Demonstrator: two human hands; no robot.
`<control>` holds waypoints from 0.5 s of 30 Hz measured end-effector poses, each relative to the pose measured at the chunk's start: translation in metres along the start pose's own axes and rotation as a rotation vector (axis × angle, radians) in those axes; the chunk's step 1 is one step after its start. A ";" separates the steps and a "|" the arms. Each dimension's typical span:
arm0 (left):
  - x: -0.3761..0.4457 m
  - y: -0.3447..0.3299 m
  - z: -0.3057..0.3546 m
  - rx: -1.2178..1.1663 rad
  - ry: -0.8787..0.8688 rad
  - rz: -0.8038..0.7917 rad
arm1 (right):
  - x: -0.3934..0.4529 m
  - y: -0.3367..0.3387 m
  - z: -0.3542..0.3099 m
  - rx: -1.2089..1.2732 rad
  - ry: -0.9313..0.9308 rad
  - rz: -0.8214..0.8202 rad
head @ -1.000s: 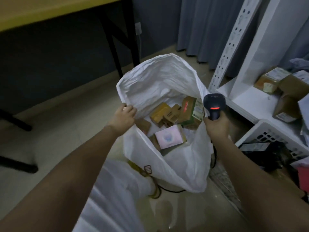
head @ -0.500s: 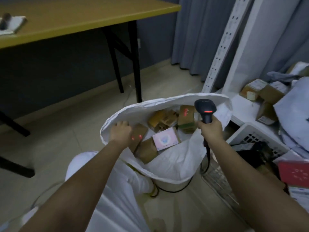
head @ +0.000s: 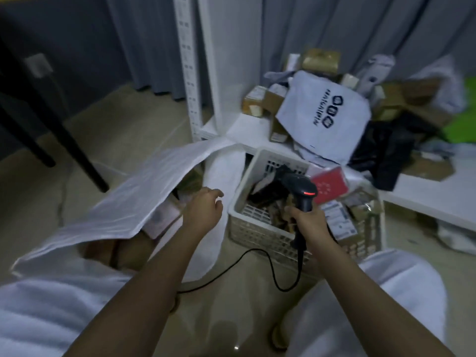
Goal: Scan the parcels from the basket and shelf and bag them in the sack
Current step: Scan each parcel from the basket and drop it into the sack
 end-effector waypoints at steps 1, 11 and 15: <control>0.004 -0.012 0.010 -0.008 -0.025 -0.027 | 0.005 0.013 0.008 0.009 -0.020 0.026; 0.043 -0.123 0.086 -0.124 -0.127 -0.230 | 0.071 0.078 0.059 0.144 -0.186 0.202; 0.073 -0.169 0.108 -0.164 -0.102 -0.292 | 0.108 0.087 0.062 0.222 -0.210 0.260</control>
Point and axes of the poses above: each hand's wrist, its own x-axis towards the middle knuckle, its own y-axis out of the back of the hand, z = x × y, the point moved 3 cm from there along x, towards the middle knuckle
